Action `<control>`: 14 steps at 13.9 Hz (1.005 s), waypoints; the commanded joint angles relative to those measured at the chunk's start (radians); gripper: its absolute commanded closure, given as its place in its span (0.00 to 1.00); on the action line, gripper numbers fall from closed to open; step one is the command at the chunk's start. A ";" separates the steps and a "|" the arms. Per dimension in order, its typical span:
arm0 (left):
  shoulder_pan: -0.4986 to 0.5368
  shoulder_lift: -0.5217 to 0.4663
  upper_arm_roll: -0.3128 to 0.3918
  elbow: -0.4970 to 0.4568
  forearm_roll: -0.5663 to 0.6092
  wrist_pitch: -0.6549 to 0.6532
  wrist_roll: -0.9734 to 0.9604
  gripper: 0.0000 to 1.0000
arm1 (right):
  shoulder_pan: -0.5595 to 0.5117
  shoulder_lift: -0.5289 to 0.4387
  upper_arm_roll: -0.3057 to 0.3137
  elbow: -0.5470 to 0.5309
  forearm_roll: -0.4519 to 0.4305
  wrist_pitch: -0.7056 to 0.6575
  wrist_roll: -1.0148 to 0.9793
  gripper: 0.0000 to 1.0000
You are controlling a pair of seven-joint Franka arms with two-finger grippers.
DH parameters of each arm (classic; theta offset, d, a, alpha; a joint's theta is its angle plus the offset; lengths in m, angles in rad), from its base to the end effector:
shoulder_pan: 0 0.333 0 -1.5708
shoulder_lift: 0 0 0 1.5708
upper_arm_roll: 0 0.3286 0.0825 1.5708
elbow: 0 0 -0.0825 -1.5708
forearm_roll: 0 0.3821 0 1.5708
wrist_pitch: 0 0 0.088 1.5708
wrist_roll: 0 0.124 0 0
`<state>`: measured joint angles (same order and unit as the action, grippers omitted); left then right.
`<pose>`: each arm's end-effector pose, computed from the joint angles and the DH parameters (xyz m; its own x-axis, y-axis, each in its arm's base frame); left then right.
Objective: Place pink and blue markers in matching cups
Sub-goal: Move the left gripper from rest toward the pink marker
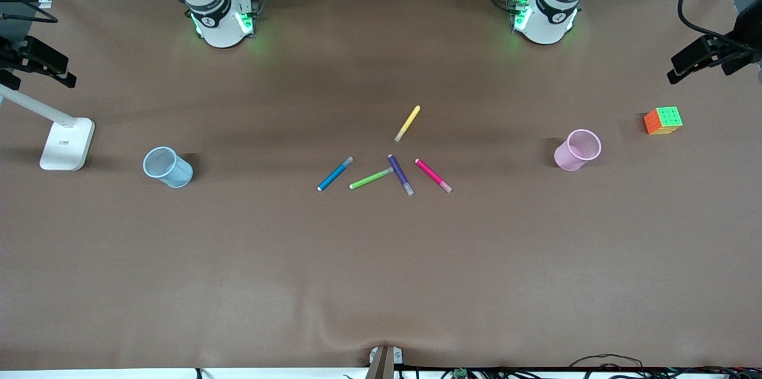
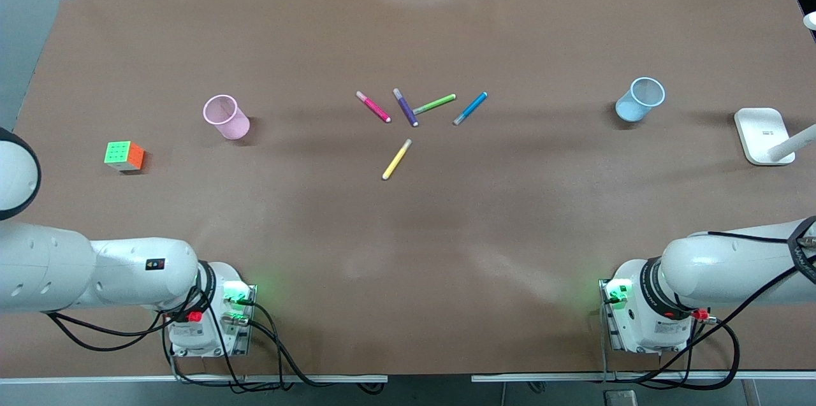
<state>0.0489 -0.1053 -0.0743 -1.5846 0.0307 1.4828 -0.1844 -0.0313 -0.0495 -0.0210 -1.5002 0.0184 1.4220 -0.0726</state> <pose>0.5089 -0.0113 0.6618 0.9869 0.1612 0.0103 0.1615 -0.9862 -0.0371 0.5194 -0.0250 0.6665 0.9994 0.0231 -0.0272 0.0225 -0.9995 -0.0213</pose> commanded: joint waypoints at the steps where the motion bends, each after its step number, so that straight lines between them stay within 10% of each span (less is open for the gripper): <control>1: -0.003 0.010 -0.021 0.031 0.001 -0.013 -0.013 0.00 | -0.002 0.007 0.001 0.020 0.012 -0.015 0.011 0.00; 14: 0.002 0.032 -0.032 0.037 0.000 -0.036 -0.055 0.00 | 0.001 0.007 0.003 0.020 0.012 -0.015 0.011 0.00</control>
<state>0.0490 -0.0783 -0.0988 -1.5694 0.0308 1.4766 -0.2007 -0.0312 -0.0495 -0.0208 -1.5002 0.0184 1.4220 -0.0726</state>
